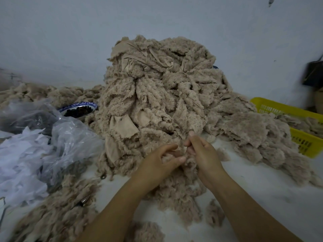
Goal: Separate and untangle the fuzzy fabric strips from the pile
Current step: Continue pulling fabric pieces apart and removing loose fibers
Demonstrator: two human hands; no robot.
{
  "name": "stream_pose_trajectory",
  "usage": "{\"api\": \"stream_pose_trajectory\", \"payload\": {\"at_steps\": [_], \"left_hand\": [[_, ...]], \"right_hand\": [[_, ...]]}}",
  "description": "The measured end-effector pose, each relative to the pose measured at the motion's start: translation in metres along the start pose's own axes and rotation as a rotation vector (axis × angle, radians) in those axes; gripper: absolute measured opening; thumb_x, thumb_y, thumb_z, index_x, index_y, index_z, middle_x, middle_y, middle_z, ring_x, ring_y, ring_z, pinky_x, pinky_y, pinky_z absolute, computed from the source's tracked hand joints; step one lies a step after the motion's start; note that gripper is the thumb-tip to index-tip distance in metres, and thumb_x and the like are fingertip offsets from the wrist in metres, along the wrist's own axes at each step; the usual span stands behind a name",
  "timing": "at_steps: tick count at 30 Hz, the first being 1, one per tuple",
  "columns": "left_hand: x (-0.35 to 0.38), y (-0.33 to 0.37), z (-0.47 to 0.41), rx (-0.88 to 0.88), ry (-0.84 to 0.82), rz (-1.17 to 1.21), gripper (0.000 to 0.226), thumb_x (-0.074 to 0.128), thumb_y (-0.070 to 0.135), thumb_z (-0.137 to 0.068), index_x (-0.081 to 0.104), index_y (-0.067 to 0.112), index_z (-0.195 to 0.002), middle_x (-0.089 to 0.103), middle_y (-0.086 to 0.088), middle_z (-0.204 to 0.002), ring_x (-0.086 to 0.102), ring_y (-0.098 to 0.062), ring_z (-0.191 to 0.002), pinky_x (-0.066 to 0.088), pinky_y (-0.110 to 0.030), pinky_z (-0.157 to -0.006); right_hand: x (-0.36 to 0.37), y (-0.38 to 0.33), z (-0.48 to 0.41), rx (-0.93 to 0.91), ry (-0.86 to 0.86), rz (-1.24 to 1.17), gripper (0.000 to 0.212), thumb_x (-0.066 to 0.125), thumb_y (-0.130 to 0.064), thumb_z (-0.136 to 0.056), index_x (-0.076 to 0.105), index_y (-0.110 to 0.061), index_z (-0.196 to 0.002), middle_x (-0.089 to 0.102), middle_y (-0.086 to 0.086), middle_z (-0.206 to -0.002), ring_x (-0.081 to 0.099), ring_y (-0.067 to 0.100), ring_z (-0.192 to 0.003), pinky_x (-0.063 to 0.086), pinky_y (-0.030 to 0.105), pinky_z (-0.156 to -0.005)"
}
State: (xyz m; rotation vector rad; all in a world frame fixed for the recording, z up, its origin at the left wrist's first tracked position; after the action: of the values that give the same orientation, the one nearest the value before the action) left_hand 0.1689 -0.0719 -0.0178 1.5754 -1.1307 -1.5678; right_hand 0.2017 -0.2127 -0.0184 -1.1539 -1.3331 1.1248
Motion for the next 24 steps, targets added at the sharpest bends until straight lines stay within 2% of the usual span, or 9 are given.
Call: {"api": "stream_pose_trajectory", "payload": {"at_steps": [3,5,9,12,15,17,19,22,24], "left_hand": [[-0.022,-0.007,0.001,-0.047,0.194,0.12,0.01,0.063,0.047,-0.093,0.068,0.046,-0.101,0.068,0.024,-0.107,0.059,0.015,-0.093,0.048,-0.008,-0.071],[-0.037,-0.015,0.003,-0.1,0.315,0.249,0.016,0.057,0.041,-0.097,0.071,0.043,-0.09,0.072,0.022,-0.098,0.062,0.009,-0.087,0.047,-0.016,-0.067],[-0.051,-0.028,0.005,-0.13,0.428,0.41,0.022,0.051,0.033,-0.102,0.072,0.031,-0.095,0.075,0.013,-0.092,0.063,0.001,-0.076,0.045,-0.029,-0.073],[-0.058,-0.034,0.005,-0.13,0.497,0.49,0.022,0.05,0.03,-0.104,0.071,0.024,-0.103,0.076,0.008,-0.09,0.066,-0.002,-0.094,0.048,-0.029,-0.085],[-0.06,-0.037,0.004,-0.128,0.498,0.617,0.024,0.048,0.026,-0.105,0.069,0.015,-0.112,0.074,0.005,-0.084,0.061,-0.008,-0.066,0.053,-0.025,-0.064],[-0.06,-0.031,0.005,-0.095,0.471,0.57,0.024,0.046,0.027,-0.105,0.069,0.02,-0.109,0.073,0.008,-0.083,0.056,-0.008,-0.057,0.05,-0.023,-0.058],[-0.055,-0.017,0.005,-0.025,0.39,0.394,0.02,0.05,0.033,-0.103,0.07,0.036,-0.101,0.074,0.013,-0.088,0.061,-0.005,-0.066,0.051,-0.019,-0.062],[-0.019,0.006,0.004,0.063,0.099,0.067,0.009,0.065,0.046,-0.091,0.064,0.053,-0.097,0.064,0.038,-0.101,0.058,0.019,-0.088,0.043,-0.001,-0.068],[0.008,0.01,0.006,0.118,-0.045,-0.129,0.022,0.07,0.047,-0.088,0.056,0.056,-0.102,0.056,0.048,-0.102,0.053,0.024,-0.095,0.038,0.004,-0.073]], "right_hand": [[-0.012,-0.002,-0.001,-0.018,0.065,0.088,0.047,0.048,-0.044,-0.1,0.059,-0.017,-0.063,0.046,-0.017,-0.043,0.046,-0.003,-0.042,0.039,0.01,-0.048],[-0.022,0.0,-0.002,-0.036,0.11,0.326,0.046,0.046,-0.044,-0.102,0.061,-0.015,-0.069,0.046,-0.014,-0.046,0.039,0.003,-0.041,0.033,0.012,-0.042],[-0.025,0.002,-0.006,-0.132,0.131,0.779,0.035,0.045,-0.038,-0.101,0.054,-0.01,-0.082,0.058,0.007,-0.084,0.045,0.016,-0.064,0.038,0.032,-0.061],[-0.004,0.002,-0.002,-0.18,-0.037,0.944,0.028,0.047,-0.049,-0.097,0.051,-0.026,-0.081,0.054,-0.006,-0.087,0.051,0.008,-0.073,0.04,0.029,-0.062],[0.02,0.015,0.004,-0.264,-0.238,1.185,0.036,0.051,-0.049,-0.097,0.051,-0.02,-0.076,0.055,-0.004,-0.075,0.048,0.011,-0.069,0.037,0.031,-0.059],[0.024,0.015,0.004,-0.283,-0.242,1.131,0.04,0.051,-0.044,-0.099,0.042,-0.021,-0.067,0.048,-0.005,-0.064,0.041,0.008,-0.059,0.032,0.03,-0.056],[0.016,0.008,0.001,-0.245,-0.158,0.898,0.045,0.05,-0.04,-0.101,0.035,-0.022,-0.062,0.04,-0.007,-0.054,0.036,0.005,-0.05,0.027,0.026,-0.051],[0.0,-0.003,-0.003,-0.194,-0.018,0.593,0.052,0.048,-0.046,-0.099,0.041,-0.027,-0.052,0.04,-0.014,-0.043,0.037,0.001,-0.043,0.029,0.015,-0.045],[-0.002,-0.006,-0.002,-0.177,0.008,0.489,0.053,0.048,-0.053,-0.096,0.044,-0.029,-0.048,0.039,-0.015,-0.041,0.037,0.0,-0.041,0.029,0.013,-0.043]]}}
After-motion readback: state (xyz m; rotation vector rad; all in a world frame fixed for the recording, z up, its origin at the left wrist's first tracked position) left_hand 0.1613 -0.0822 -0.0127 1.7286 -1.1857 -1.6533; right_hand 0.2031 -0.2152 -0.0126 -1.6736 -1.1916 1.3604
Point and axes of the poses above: each hand's wrist, its own z-axis away from the middle knuckle, its own x-axis out of the palm, y = z × x, the point moved 9 cm from there along -z, towards the middle knuckle
